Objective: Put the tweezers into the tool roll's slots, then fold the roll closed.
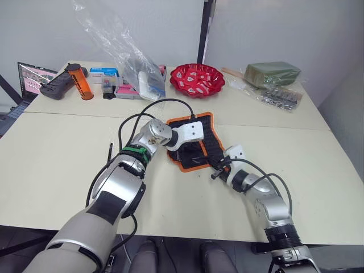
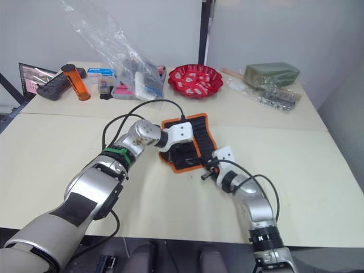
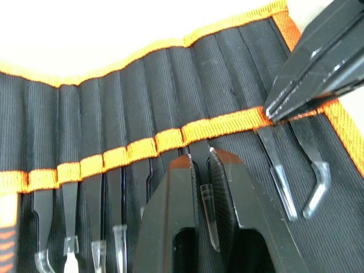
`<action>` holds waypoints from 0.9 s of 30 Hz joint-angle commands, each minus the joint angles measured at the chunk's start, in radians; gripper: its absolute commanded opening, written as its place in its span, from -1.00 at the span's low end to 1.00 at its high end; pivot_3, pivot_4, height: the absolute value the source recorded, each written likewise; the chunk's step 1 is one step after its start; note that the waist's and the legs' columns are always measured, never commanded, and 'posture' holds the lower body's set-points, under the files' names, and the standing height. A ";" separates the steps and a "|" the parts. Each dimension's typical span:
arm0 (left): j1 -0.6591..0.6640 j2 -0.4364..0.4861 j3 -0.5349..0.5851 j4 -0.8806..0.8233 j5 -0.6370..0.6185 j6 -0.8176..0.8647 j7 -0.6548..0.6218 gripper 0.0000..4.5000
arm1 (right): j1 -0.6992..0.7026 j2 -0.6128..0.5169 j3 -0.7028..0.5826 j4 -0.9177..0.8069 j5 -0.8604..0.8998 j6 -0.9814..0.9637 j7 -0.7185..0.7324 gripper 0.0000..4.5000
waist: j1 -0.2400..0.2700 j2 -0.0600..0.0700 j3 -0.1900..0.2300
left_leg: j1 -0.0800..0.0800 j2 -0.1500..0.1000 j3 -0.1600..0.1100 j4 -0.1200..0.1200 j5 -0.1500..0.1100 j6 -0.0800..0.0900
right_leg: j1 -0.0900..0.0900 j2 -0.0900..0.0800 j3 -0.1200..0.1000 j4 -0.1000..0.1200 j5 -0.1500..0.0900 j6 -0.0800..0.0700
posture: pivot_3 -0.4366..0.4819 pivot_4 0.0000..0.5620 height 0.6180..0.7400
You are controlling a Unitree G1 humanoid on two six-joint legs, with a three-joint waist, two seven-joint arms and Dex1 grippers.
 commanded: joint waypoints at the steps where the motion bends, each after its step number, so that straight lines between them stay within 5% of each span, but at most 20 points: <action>1: -0.040 -0.017 0.024 -0.010 -0.004 -0.037 0.019 -0.99 | 0.016 -0.001 0.006 0.028 -0.013 0.026 -0.009 -1.00 | 0.000 0.000 0.000 | 0.000 0.000 0.000 0.000 0.000 0.000 | 0.000 0.000 0.000 0.000 0.000 0.000 | -0.05 -0.47 1.00; 5: -0.042 -0.017 0.044 -0.007 -0.011 -0.027 0.044 -0.99 | 0.007 0.000 0.009 0.039 -0.014 0.023 -0.004 -1.00 | 0.000 0.000 0.000 | 0.000 0.000 0.000 0.000 0.000 0.000 | 0.000 0.000 0.000 0.000 0.000 0.000 | -0.05 -0.47 1.00; 7: -0.043 -0.003 0.060 -0.014 -0.024 -0.016 0.036 -0.58 | 0.001 0.001 0.010 0.046 -0.015 0.020 -0.001 -1.00 | 0.000 0.000 0.000 | 0.000 0.000 0.000 0.000 0.000 0.000 | 0.000 0.000 0.000 0.000 0.000 0.000 | -0.05 -0.47 1.00; 18: 0.018 0.186 0.191 -0.233 -0.133 0.126 -0.115 0.98 | -0.039 0.007 0.029 0.101 -0.022 0.002 0.029 -1.00 | -0.016 0.000 0.000 | 0.001 0.000 0.000 0.000 0.000 0.000 | 0.000 0.000 0.000 0.001 0.000 0.000 | -0.05 -0.47 1.00; 27: 0.290 0.458 0.365 -0.751 -0.278 0.458 -0.098 0.98 | -0.090 0.009 0.054 0.176 -0.032 -0.033 0.063 -1.00 | -0.030 0.001 0.000 | 0.003 0.001 -0.002 -0.001 0.000 0.000 | 0.001 0.001 -0.001 0.003 0.000 0.000 | -0.05 -0.47 1.00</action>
